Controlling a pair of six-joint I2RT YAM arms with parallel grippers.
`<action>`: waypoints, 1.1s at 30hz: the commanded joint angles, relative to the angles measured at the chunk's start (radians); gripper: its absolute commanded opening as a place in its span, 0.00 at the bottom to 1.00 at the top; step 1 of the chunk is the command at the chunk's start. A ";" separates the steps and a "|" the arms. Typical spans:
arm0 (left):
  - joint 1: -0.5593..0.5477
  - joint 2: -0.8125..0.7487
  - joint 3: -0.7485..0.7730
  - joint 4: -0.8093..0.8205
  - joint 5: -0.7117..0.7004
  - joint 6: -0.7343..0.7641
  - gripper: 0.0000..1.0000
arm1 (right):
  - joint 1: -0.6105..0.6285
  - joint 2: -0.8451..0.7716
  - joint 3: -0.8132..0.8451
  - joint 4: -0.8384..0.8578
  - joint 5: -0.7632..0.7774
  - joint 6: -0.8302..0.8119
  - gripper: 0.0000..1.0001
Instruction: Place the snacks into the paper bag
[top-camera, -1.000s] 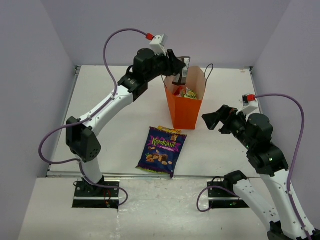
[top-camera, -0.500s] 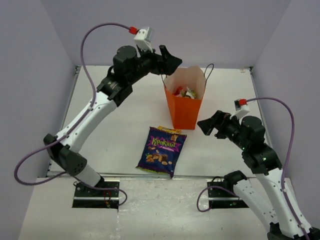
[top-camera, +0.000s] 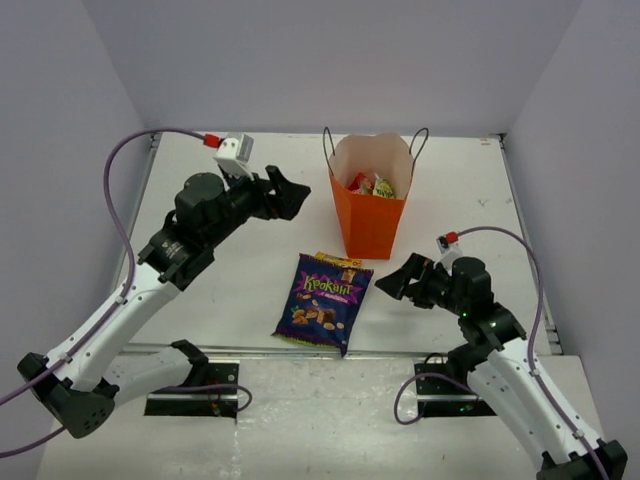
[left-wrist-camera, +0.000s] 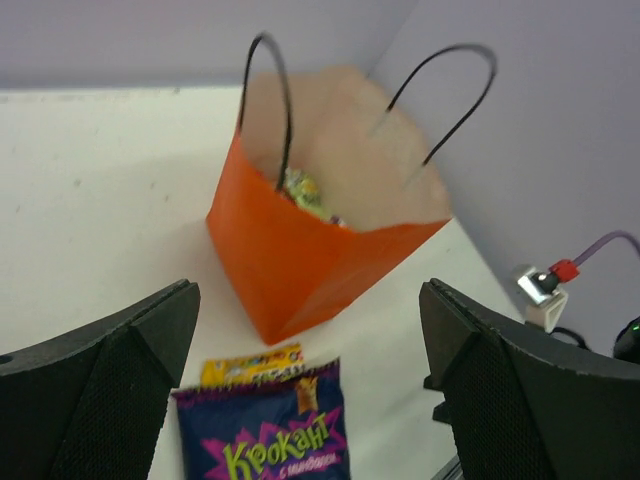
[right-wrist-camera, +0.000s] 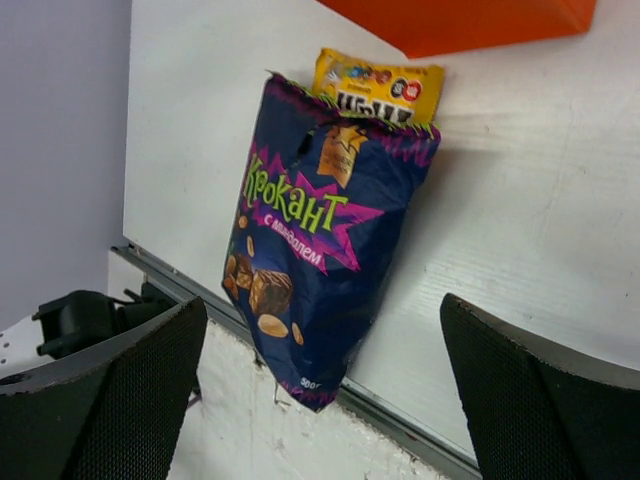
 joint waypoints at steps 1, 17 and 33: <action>-0.003 -0.072 -0.122 -0.050 -0.118 -0.022 0.97 | 0.013 -0.007 -0.067 0.121 -0.029 0.088 0.99; 0.010 -0.221 -0.334 -0.162 -0.277 -0.024 0.98 | 0.317 0.385 -0.259 0.661 0.109 0.280 0.99; 0.014 -0.359 -0.366 -0.233 -0.355 -0.015 1.00 | 0.480 1.128 -0.203 1.382 0.087 0.478 0.00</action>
